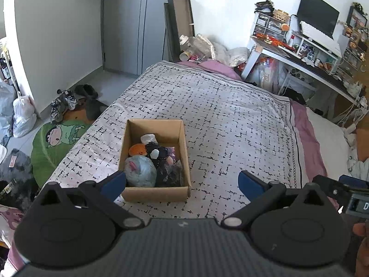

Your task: Organize soft objects

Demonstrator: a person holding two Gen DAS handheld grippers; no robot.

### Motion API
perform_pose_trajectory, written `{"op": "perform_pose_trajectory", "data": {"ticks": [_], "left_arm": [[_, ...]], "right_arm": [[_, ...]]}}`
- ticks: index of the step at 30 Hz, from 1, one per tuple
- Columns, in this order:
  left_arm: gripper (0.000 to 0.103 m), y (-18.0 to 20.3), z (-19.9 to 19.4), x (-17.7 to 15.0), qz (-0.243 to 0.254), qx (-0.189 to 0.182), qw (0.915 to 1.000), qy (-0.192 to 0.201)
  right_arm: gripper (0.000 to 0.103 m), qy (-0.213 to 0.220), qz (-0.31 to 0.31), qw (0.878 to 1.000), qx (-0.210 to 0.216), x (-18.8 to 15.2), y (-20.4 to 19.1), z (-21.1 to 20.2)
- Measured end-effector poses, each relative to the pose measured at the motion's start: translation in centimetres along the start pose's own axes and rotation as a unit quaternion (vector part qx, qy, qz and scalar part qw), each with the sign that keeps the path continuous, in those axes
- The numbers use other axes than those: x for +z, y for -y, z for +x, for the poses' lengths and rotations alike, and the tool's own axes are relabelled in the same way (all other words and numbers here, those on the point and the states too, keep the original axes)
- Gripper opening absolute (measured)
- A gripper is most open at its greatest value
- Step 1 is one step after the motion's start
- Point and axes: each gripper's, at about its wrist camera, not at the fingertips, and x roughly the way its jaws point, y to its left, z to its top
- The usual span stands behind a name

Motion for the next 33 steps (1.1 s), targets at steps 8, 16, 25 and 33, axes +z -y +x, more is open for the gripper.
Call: {"op": "perform_pose_trajectory", "data": {"ticks": [8, 16, 25, 33], "left_arm": [[0.103, 1.2, -1.2, -1.0, 0.008, -0.002, 0.9999, 0.010], [0.103, 2.5, -1.5, -1.7, 0.017, 0.001, 0.9998, 0.013], [0.103, 3.1, -1.3, -2.3, 0.022, -0.005, 0.9997, 0.010], [0.103, 3.4, -1.4, -2.4, 0.025, -0.007, 0.9996, 0.011]], "right_arm": [[0.103, -0.002, -0.010, 1.000, -0.008, -1.0, 0.4, -0.7], [0.103, 0.000, -0.007, 1.000, -0.019, -1.7, 1.0, -1.0], [0.103, 0.006, -0.008, 1.000, -0.027, -1.7, 1.4, -1.4], [0.103, 0.009, -0.010, 0.999, -0.030, -1.5, 1.6, -1.6]]}}
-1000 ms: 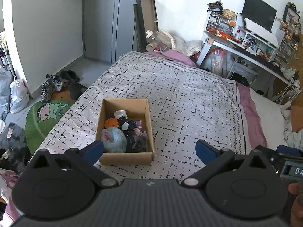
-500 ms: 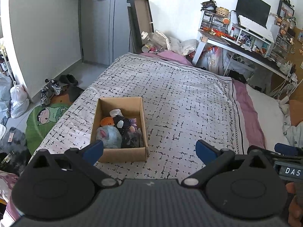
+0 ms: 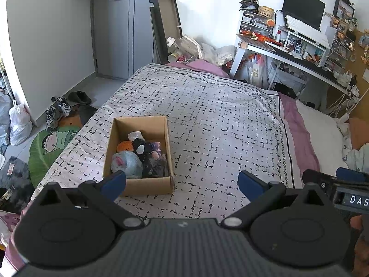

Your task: Organize soft objects

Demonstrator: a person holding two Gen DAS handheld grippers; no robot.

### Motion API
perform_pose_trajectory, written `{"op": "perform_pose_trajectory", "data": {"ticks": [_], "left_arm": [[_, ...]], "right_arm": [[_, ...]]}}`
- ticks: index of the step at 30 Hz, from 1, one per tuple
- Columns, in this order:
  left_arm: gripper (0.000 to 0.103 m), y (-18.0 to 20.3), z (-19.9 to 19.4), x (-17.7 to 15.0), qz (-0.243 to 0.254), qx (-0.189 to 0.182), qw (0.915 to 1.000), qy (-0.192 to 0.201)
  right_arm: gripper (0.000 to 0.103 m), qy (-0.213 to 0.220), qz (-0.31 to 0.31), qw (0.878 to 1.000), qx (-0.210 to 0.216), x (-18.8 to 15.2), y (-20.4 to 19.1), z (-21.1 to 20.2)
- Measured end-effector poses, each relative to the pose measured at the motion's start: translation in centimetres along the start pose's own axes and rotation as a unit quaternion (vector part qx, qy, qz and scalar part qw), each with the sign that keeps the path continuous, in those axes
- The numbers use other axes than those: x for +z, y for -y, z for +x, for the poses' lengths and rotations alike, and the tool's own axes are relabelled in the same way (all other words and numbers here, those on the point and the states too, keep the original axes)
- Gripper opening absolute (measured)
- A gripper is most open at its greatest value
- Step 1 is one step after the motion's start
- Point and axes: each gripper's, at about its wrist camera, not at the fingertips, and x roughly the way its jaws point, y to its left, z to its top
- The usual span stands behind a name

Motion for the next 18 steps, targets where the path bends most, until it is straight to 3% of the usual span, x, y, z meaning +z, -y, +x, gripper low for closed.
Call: {"op": "perform_pose_trajectory", "data": {"ticks": [18], "left_arm": [[0.103, -0.19, -0.32, -0.08, -0.007, -0.001, 1.0000, 0.001]], "right_arm": [[0.103, 0.004, -0.015, 1.000, -0.002, 0.05, -0.65, -0.51]]}}
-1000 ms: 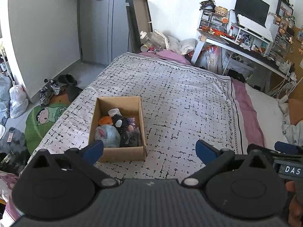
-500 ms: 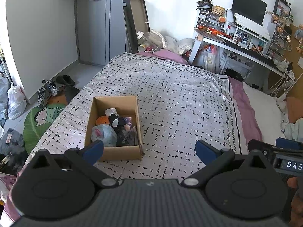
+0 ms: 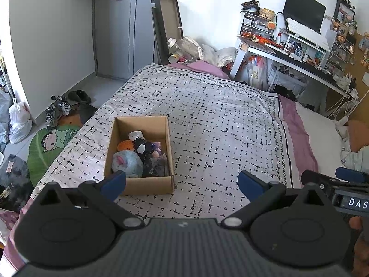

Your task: Organize soft objects

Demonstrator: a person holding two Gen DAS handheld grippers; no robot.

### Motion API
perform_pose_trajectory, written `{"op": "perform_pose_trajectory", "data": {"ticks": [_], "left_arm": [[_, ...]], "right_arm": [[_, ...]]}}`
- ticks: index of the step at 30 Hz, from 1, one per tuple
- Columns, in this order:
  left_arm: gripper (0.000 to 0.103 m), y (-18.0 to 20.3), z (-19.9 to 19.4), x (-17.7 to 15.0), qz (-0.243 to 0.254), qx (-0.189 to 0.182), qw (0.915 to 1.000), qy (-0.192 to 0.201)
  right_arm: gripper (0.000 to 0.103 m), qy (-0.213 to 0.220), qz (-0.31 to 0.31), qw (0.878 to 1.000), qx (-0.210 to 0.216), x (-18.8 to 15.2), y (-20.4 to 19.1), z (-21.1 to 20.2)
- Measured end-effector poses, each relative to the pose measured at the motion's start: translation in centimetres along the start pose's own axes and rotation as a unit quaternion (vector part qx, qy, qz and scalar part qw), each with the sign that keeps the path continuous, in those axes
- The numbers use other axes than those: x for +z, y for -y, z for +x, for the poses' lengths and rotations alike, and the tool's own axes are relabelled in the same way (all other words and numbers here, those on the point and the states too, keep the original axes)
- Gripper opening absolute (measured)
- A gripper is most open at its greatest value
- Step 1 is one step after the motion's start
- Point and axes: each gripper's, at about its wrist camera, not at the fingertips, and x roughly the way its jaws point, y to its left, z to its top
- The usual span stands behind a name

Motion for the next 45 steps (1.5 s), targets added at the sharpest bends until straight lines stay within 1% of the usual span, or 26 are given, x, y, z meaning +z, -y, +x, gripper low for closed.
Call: {"op": "perform_pose_trajectory", "data": {"ticks": [19, 45], "left_arm": [[0.103, -0.44, -0.55, -0.22, -0.008, 0.002, 1.0000, -0.003], [0.103, -0.13, -0.98, -0.24, -0.003, -0.001, 1.0000, -0.001]], "right_arm": [[0.103, -0.001, -0.006, 1.000, 0.002, -0.02, -0.61, -0.20], [0.103, 0.004, -0.008, 1.000, 0.003, -0.06, -0.73, -0.62]]}}
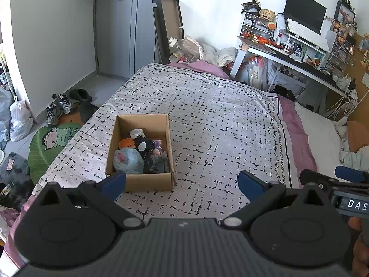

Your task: Organize soft objects

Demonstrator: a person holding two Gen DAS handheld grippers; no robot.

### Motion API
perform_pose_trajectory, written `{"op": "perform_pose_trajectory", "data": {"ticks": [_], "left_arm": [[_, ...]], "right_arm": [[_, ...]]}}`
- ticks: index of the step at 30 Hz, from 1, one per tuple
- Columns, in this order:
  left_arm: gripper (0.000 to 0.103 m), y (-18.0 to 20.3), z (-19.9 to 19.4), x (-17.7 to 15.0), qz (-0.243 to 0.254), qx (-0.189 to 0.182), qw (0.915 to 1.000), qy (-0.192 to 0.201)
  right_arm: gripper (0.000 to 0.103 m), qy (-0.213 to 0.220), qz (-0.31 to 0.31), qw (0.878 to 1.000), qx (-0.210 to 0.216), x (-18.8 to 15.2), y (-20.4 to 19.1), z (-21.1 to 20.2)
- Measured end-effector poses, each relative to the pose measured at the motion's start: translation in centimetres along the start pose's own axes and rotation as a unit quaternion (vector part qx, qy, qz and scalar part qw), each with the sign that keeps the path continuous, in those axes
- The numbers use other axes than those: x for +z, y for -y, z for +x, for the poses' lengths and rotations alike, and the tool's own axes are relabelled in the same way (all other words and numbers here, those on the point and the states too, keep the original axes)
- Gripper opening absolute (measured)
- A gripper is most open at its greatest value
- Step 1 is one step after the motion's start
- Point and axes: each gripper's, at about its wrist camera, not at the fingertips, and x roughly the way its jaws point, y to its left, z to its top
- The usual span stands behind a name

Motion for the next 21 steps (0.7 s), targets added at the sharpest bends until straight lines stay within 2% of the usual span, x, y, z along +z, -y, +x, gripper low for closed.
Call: {"op": "perform_pose_trajectory", "data": {"ticks": [21], "left_arm": [[0.103, 0.11, -0.05, -0.19, 0.000, -0.002, 1.0000, 0.000]], "right_arm": [[0.103, 0.000, 0.000, 1.000, -0.001, -0.09, -0.09, 0.00]]}}
